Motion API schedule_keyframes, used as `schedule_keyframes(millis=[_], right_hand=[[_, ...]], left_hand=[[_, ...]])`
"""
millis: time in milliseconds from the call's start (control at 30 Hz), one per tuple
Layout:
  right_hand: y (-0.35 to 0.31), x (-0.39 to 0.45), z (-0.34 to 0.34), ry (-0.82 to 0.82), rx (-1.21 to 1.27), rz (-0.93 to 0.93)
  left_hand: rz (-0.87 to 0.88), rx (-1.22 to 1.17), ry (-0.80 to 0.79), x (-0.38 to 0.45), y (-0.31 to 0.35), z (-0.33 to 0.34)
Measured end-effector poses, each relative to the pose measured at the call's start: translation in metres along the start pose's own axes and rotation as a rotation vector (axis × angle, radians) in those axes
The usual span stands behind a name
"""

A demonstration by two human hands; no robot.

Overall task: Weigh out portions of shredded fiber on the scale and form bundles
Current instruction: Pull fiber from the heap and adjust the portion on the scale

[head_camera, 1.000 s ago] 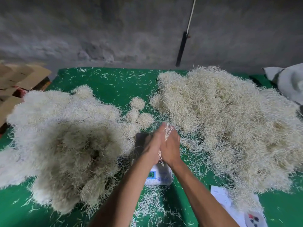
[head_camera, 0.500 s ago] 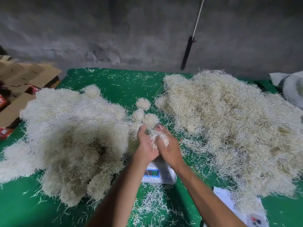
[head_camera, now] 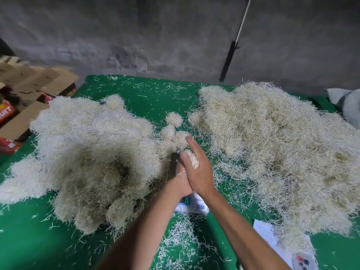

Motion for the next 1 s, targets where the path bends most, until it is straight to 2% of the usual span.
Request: schedule_keyframes(millis=[33, 67, 167, 267, 300, 367, 400, 467, 533, 633, 667, 767, 833, 900, 933, 1000], right_hand=[[0.009, 0.005, -0.008, 0.014, 0.045, 0.042], [0.017, 0.005, -0.013, 0.036, 0.07, 0.061], [0.024, -0.011, -0.013, 0.177, 0.055, 0.073], [0.019, -0.025, -0.006, 0.247, -0.055, 0.057], [0.02, -0.024, -0.007, 0.228, -0.105, 0.043], [0.029, -0.019, -0.011, 0.154, -0.224, 0.041], [0.035, -0.017, -0.011, 0.109, -0.276, 0.068], [0.045, -0.016, -0.009, 0.024, -0.288, 0.168], [0.035, -0.023, 0.0, -0.051, -0.182, 0.142], [0.014, -0.033, 0.014, -0.185, -0.322, -0.045], [0.014, -0.034, 0.018, -0.21, -0.323, -0.041], [0.017, -0.045, 0.02, -0.208, -0.114, 0.011], [0.022, -0.05, 0.017, -0.171, 0.014, 0.038], [0.051, -0.055, 0.008, -0.087, 0.162, 0.225], [0.073, -0.062, 0.001, 0.004, 0.297, 0.412], [0.124, -0.09, -0.015, 0.256, 0.584, 0.843]], left_hand=[[-0.115, -0.129, -0.075, -0.003, -0.009, 0.016], [-0.143, -0.235, -0.163, -0.007, -0.007, 0.027], [-0.096, -0.373, -0.058, -0.005, 0.006, 0.018], [-0.081, -0.277, 0.01, -0.004, 0.001, 0.005], [-0.048, -0.202, -0.003, -0.003, 0.0, 0.003], [-0.179, -0.232, -0.075, -0.007, -0.015, 0.017], [-0.25, -0.266, -0.132, -0.011, -0.019, 0.026], [-0.249, -0.212, -0.176, -0.017, -0.011, 0.038], [-0.151, -0.145, -0.07, -0.014, 0.0, 0.024], [0.046, -0.123, -0.011, -0.002, 0.019, 0.013], [0.07, -0.113, 0.042, 0.003, 0.02, 0.008], [0.059, -0.052, 0.209, 0.008, 0.015, -0.013], [-0.027, -0.141, 0.144, 0.007, 0.005, -0.016], [-0.067, -0.313, -0.07, 0.004, -0.001, 0.0], [-0.054, -0.38, -0.106, 0.005, 0.0, 0.001], [-0.001, -0.469, -0.039, 0.01, 0.002, -0.012]])
Point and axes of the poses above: each hand's wrist, its own x-axis towards the middle knuckle, its own z-axis out of the palm, y = z × x, the point moved 9 cm from there along x, towards the middle knuckle, and after that the axes turned 10 degrees about -x, right-handed, at the moved point
